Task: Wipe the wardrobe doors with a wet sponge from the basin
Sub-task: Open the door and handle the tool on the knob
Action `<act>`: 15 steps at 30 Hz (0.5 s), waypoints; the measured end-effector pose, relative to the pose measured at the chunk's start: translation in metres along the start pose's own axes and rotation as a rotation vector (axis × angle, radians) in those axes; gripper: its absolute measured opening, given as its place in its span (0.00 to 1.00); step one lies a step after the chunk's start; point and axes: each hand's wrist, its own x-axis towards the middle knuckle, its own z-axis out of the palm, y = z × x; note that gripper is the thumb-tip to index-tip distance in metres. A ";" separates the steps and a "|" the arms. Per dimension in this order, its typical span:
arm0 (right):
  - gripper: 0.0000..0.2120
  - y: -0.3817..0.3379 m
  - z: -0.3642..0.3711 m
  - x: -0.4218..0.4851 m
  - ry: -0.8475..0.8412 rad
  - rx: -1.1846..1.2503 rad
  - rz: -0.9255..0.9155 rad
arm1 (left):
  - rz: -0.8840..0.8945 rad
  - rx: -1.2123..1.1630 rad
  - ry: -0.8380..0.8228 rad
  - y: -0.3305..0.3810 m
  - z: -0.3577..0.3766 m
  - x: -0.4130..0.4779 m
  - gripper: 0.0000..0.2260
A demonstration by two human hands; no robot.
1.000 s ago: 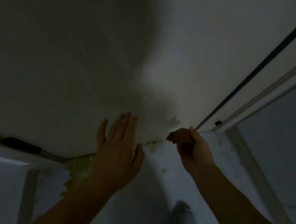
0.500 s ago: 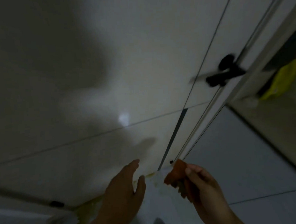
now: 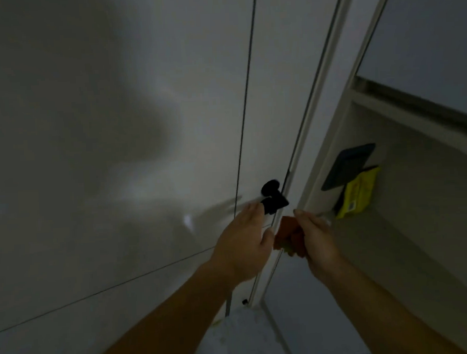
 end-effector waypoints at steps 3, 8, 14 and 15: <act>0.24 -0.002 -0.008 0.039 0.011 0.002 0.053 | -0.078 0.206 0.000 0.004 0.029 0.022 0.33; 0.22 0.001 -0.013 0.071 -0.055 -0.056 0.132 | -0.210 0.246 0.084 0.011 0.056 0.034 0.34; 0.16 0.001 -0.012 0.073 -0.158 -0.060 0.113 | -0.352 -0.033 0.172 0.021 0.064 0.047 0.33; 0.16 0.002 -0.012 0.075 -0.161 -0.056 0.112 | -0.364 -0.065 0.181 0.020 0.068 0.048 0.30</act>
